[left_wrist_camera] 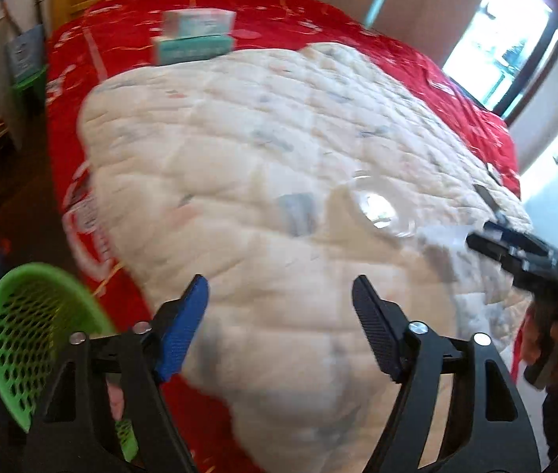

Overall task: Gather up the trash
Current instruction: 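Reach to the clear round bowl and grasp its rim with the right tool, then grasp the white round lid with the left tool while the right tool lifts the bowl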

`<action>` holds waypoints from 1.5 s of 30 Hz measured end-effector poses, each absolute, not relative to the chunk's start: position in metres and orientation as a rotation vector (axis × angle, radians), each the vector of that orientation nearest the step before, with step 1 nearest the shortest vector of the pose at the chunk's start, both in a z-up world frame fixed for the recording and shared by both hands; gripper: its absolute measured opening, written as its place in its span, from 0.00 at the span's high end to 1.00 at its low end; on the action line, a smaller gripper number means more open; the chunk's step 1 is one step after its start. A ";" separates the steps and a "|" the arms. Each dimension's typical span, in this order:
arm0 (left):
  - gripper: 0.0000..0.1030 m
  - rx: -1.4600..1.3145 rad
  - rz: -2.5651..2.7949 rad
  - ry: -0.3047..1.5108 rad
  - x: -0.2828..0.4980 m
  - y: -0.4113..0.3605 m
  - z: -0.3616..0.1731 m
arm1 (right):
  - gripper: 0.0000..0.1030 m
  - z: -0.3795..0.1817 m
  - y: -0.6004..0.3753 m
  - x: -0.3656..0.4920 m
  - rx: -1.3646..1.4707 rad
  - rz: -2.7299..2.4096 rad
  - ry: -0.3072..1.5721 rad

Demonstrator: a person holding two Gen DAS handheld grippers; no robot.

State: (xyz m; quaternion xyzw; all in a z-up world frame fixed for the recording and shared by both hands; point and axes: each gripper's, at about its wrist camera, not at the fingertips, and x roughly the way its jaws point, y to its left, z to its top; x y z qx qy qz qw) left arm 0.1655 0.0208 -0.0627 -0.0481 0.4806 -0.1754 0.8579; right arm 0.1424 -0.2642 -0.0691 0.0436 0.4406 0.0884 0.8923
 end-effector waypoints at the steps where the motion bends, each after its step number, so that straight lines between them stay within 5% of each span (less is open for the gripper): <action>1: 0.36 -0.101 -0.385 1.012 0.170 0.013 -0.063 | 0.18 -0.070 -0.267 0.139 0.092 0.183 0.916; 12: 0.67 -0.051 -0.475 1.066 0.224 -0.060 -0.080 | 0.18 -0.083 -0.279 0.114 0.075 0.171 0.927; 24: 0.90 0.011 -0.446 1.124 0.257 -0.090 -0.105 | 0.16 -0.097 -0.286 0.111 0.104 0.190 0.955; 33: 0.94 0.032 -0.421 1.106 0.259 -0.094 -0.107 | 0.08 -0.109 -0.278 0.123 0.085 0.209 1.000; 45: 0.96 -0.035 -0.447 1.040 0.230 -0.066 -0.072 | 0.12 -0.107 -0.271 0.129 0.069 0.170 0.999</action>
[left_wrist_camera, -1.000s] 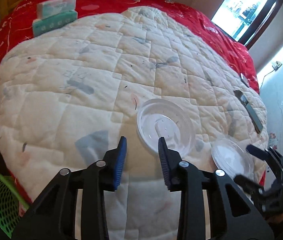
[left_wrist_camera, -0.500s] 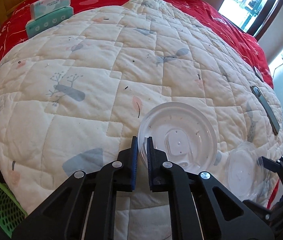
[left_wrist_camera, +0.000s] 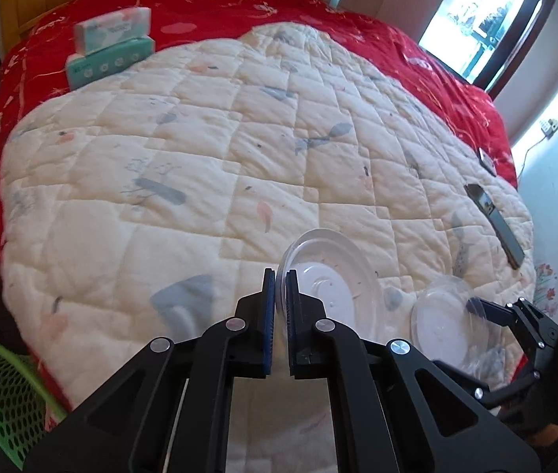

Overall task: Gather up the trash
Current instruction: 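Grasp the white round lid with the left tool while the right tool lifts the bowl, then drop the lid into the green basket with the left tool while the right tool drops the bowl there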

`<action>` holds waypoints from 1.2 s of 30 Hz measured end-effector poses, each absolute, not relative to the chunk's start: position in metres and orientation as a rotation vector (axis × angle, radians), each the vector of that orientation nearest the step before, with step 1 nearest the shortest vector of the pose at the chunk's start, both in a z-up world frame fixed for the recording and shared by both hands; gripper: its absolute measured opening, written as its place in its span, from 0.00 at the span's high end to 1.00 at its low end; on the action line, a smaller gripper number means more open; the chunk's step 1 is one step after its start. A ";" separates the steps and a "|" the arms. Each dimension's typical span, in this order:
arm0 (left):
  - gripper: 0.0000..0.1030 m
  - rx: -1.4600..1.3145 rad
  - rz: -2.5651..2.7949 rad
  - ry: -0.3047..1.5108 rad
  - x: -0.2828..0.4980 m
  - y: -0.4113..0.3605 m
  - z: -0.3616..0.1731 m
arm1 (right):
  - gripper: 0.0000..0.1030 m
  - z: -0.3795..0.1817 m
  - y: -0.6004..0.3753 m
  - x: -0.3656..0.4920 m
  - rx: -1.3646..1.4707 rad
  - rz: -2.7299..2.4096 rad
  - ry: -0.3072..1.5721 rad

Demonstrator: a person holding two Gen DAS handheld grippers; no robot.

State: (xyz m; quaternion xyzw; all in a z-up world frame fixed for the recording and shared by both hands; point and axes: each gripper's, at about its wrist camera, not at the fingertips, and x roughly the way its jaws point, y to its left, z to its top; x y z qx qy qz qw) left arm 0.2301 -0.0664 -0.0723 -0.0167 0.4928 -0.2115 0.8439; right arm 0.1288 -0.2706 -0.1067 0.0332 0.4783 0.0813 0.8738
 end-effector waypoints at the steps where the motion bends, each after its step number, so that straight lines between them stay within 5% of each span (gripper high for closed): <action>1: 0.97 -0.043 -0.443 1.033 0.227 -0.060 -0.069 | 0.12 -0.104 -0.269 0.127 0.066 0.170 0.993; 17: 0.96 -0.167 -0.202 0.905 0.145 0.120 -0.014 | 0.12 -0.047 -0.171 0.118 0.010 0.376 0.911; 36: 0.89 -0.320 0.074 1.006 0.094 0.268 -0.078 | 0.12 -0.026 -0.027 0.124 -0.078 0.610 0.895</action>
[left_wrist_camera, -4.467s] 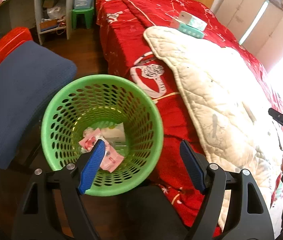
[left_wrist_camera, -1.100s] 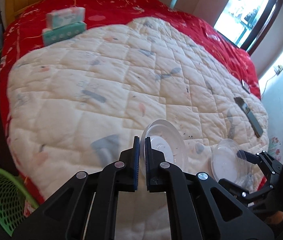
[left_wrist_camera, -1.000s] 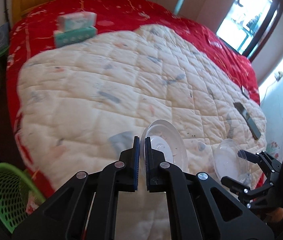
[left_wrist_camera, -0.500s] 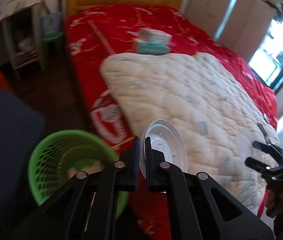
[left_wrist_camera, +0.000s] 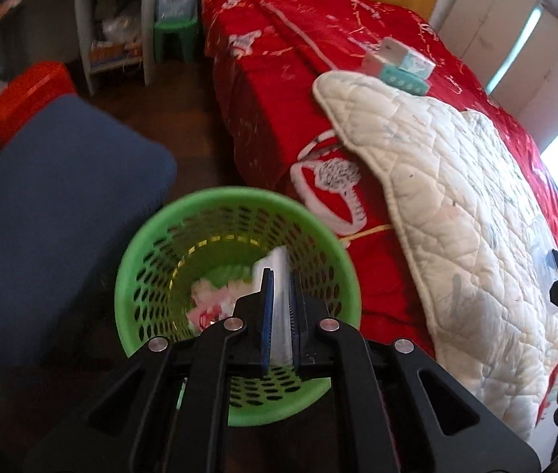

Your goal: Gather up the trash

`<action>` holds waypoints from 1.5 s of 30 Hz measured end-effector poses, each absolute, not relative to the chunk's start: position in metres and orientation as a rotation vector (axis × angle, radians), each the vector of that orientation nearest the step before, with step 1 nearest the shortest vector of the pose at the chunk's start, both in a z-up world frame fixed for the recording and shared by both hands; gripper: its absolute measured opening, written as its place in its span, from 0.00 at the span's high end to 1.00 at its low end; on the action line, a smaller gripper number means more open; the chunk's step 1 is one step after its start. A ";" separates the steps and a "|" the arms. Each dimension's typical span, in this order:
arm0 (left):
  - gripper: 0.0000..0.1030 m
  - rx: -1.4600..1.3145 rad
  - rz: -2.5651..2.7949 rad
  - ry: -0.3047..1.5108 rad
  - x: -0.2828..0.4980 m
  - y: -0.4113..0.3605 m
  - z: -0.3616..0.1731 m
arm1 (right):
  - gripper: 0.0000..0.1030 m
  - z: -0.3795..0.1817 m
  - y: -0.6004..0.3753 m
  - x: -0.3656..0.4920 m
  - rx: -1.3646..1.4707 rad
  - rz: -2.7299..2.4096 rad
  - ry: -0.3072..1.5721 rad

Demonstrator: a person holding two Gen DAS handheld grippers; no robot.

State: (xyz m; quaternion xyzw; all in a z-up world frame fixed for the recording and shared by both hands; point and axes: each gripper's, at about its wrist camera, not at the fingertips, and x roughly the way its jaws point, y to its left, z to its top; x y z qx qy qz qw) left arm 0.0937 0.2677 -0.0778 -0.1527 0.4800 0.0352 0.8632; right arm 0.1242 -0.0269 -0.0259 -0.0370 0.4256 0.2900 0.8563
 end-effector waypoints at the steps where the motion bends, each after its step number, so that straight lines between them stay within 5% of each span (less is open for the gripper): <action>1: 0.85 -0.329 0.082 1.014 0.093 0.270 -0.082 | 0.12 -0.026 -0.020 0.124 -0.083 0.619 0.896; 3: 0.61 -0.356 0.096 1.024 0.088 0.277 -0.090 | 0.12 -0.027 -0.009 0.124 -0.090 0.633 0.899; 10: 0.59 -0.407 0.138 1.006 0.060 0.299 -0.095 | 0.12 -0.036 0.030 0.125 -0.110 0.696 0.924; 29: 0.26 -0.340 0.256 0.883 0.001 0.330 -0.066 | 0.11 -0.069 0.133 0.117 -0.140 0.835 0.997; 45: 0.05 -0.295 0.326 0.837 -0.015 0.315 -0.047 | 0.09 -0.053 0.094 0.098 -0.127 0.792 0.969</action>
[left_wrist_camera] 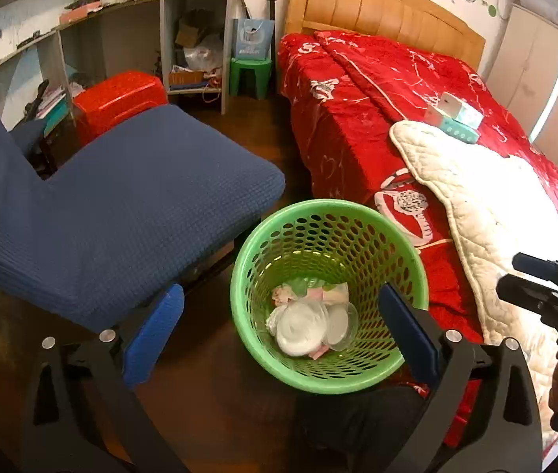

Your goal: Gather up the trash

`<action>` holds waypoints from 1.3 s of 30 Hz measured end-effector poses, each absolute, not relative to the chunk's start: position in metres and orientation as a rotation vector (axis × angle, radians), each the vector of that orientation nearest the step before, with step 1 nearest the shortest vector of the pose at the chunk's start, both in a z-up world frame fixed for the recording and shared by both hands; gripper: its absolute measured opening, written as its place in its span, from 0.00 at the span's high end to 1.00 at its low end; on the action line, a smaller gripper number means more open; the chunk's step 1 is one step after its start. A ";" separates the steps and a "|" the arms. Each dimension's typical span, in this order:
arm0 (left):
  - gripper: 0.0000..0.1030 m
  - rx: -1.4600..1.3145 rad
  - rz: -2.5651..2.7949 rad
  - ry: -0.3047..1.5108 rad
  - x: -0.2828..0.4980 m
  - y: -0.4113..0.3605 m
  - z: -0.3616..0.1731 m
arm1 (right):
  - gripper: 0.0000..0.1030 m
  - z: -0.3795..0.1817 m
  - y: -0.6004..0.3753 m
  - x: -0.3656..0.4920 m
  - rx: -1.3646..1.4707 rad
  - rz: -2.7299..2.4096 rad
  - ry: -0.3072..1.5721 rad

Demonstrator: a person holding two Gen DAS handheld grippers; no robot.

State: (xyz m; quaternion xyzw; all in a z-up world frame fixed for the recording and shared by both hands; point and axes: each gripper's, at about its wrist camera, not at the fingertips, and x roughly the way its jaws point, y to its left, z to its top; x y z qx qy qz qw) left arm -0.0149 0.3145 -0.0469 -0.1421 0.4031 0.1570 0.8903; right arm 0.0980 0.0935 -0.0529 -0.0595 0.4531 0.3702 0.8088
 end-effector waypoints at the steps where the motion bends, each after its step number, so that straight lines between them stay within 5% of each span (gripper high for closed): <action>1: 0.05 -0.291 0.327 0.838 -0.015 0.312 -0.045 | 0.09 -0.051 0.089 0.095 -0.136 0.780 0.965; 39: 0.05 -0.108 0.084 0.790 0.017 0.129 0.003 | 0.07 -0.009 -0.116 0.046 -0.025 0.314 0.854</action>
